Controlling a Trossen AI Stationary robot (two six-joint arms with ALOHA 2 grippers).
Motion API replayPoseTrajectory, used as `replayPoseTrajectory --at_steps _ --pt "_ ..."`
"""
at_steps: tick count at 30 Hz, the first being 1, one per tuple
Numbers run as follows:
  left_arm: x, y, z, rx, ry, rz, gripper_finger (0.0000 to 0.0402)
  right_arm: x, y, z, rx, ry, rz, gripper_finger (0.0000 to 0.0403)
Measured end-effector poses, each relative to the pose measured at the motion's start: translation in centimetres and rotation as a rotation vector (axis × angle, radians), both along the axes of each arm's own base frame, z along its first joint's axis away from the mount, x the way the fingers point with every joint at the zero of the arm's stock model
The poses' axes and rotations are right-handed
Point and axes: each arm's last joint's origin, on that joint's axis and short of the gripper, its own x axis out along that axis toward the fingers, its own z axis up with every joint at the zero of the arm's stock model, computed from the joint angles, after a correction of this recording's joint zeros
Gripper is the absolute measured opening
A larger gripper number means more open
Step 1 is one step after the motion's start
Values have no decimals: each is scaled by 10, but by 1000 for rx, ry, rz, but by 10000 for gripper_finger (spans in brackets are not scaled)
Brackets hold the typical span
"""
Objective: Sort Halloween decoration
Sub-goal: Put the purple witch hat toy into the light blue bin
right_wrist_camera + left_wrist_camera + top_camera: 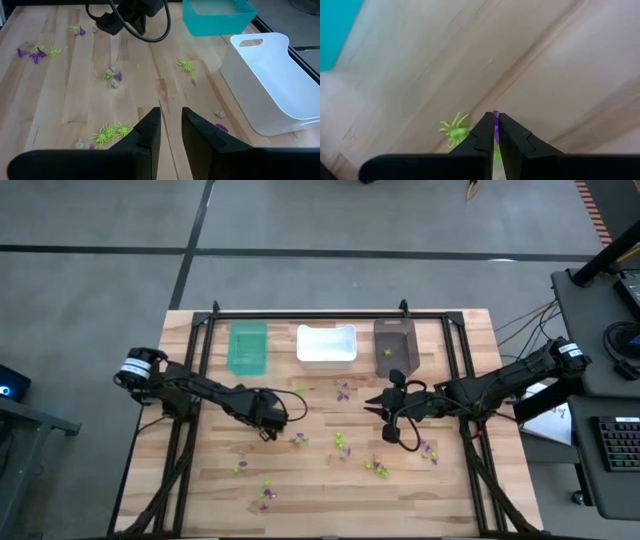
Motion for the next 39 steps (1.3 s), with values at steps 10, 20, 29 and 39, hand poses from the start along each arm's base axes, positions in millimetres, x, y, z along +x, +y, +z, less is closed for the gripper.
replayPoseTrajectory --at_steps 10,20,29,39 --pt "12 0 42 51 -102 -128 0 0 0 0 0 0 0 68" --pt "14 36 95 195 -170 -226 0 0 0 0 0 0 0 68" --pt "-3 122 106 259 -86 -130 0 0 0 0 0 -1 0 68" --pt "-40 221 91 187 -34 79 0 1 0 2 6 -22 0 68"
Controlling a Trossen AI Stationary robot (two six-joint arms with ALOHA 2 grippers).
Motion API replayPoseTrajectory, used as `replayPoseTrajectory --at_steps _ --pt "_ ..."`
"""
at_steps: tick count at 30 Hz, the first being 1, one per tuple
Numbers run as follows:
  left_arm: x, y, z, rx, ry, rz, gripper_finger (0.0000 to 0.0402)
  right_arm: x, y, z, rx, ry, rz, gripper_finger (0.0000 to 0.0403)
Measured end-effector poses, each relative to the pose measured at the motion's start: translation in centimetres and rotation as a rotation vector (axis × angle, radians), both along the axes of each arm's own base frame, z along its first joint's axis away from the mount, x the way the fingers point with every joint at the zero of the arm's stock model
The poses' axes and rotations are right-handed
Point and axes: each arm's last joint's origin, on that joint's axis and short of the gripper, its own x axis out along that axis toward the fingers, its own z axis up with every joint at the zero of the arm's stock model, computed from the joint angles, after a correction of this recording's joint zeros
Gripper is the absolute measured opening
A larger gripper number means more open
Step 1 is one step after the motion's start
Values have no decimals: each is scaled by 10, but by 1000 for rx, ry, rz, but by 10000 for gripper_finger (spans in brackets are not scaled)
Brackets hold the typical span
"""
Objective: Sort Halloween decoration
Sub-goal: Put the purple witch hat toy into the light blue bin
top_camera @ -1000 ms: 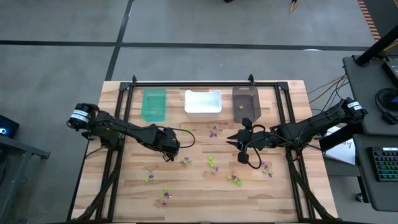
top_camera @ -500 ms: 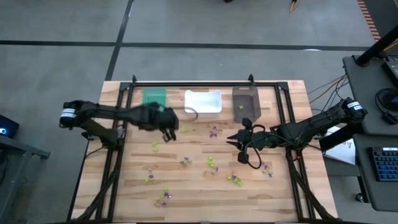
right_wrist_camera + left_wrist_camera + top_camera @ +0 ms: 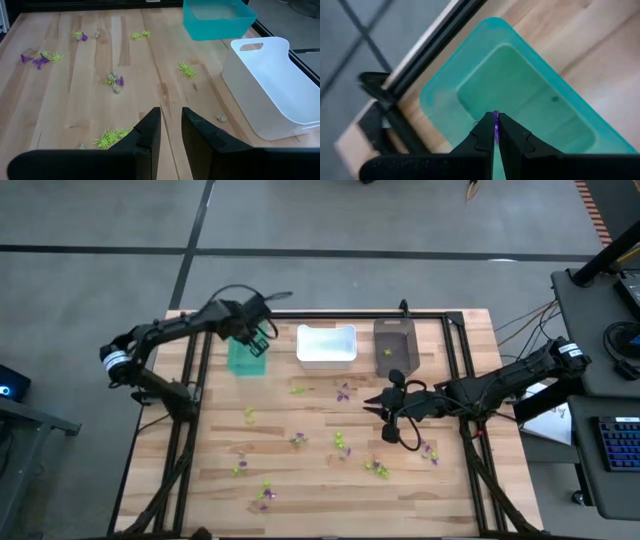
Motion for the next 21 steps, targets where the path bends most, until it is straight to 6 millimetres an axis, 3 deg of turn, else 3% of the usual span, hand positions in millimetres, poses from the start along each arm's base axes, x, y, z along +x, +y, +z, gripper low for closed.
replayPoseTrajectory --at_steps 7,21 --pt "-7 33 -22 -64 -12 64 0 0 0 0 0 0 0 68" --pt "-1 44 -57 -58 154 129 0 0 0 0 0 0 0 68"
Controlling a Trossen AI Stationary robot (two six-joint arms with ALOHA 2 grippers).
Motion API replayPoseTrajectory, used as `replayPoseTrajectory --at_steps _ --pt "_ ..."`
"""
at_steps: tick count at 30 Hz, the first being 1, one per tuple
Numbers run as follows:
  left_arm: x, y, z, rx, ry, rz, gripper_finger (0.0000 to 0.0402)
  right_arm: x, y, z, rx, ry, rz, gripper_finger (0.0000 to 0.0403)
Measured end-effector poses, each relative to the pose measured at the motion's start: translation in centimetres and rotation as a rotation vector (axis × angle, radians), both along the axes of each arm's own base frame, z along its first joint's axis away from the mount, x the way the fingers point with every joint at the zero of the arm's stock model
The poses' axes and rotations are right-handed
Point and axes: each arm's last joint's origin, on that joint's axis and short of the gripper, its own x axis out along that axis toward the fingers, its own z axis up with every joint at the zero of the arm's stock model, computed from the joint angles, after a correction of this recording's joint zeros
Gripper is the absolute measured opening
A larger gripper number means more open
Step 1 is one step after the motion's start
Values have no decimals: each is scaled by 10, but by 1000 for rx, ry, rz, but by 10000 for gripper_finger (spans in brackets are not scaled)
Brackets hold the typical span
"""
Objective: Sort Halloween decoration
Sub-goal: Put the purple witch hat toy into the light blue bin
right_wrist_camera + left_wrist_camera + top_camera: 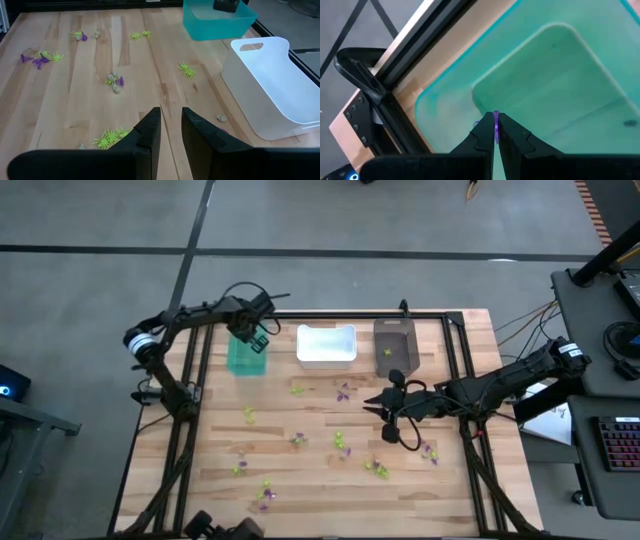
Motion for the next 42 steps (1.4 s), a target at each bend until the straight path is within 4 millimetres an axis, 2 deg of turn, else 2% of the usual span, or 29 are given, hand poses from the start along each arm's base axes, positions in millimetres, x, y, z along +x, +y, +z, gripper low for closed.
replayPoseTrajectory --at_steps 15,35,42 --pt "3 1 -5 -30 -31 -7 0 0 0 0 0 0 0 68" --pt "6 3 -6 -184 -120 -292 0 0 0 0 1 0 0 68" --pt "4 5 -7 -242 -127 -484 0 0 0 0 10 -2 -6 68"
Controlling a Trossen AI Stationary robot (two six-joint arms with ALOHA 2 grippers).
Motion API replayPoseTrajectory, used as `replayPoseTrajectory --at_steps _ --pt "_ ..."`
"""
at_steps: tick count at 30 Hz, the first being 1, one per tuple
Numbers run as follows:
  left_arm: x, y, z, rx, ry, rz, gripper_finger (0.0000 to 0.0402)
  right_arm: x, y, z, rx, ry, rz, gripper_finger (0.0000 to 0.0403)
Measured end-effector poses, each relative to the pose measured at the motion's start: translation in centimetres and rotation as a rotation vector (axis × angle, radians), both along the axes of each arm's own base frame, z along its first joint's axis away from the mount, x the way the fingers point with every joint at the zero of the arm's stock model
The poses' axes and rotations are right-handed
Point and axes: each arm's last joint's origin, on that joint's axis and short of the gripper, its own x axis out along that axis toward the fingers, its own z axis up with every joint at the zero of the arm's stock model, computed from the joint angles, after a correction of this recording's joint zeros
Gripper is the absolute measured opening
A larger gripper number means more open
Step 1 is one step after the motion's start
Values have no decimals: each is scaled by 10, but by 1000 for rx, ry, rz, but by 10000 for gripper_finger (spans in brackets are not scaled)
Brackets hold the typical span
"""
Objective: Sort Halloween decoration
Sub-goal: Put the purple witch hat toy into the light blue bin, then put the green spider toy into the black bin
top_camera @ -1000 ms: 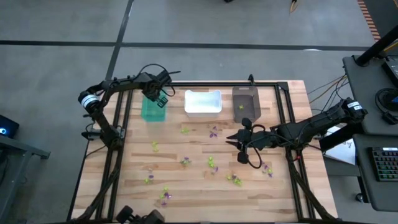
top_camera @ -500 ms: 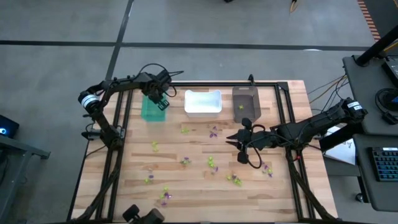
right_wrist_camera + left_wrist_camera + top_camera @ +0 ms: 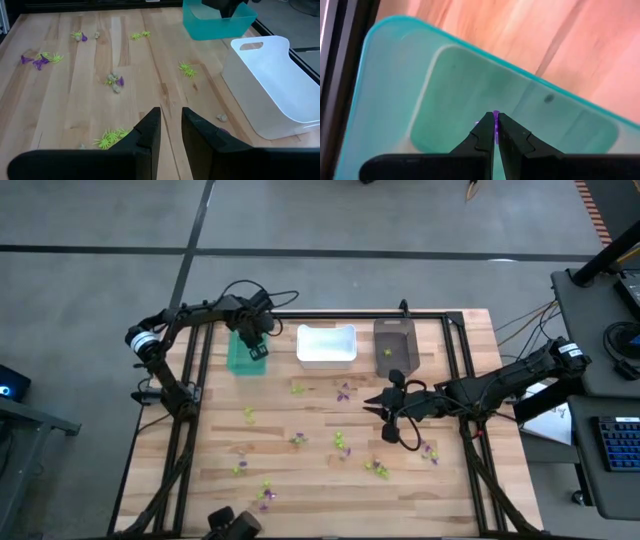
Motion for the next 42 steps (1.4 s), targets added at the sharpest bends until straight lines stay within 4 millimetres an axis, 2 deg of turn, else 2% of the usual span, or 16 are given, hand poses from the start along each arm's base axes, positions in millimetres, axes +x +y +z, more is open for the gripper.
replayPoseTrajectory --at_steps 4,11,25,30,35,42 --pt "0 0 0 5 15 -95 0 0 0 0 2 0 -1 68" --pt "0 1 0 10 4 -81 2 0 0 0 3 0 -1 68" --pt "-1 0 3 7 3 -37 69 0 0 0 7 -1 -3 68" --pt "-5 -4 23 -8 5 32 65 0 0 0 66 -12 -37 68" --pt "-8 -11 55 18 -53 161 53 0 0 0 112 -21 -63 68" --pt "-14 -44 93 112 -225 220 43 2 1 8 169 -49 -76 68"
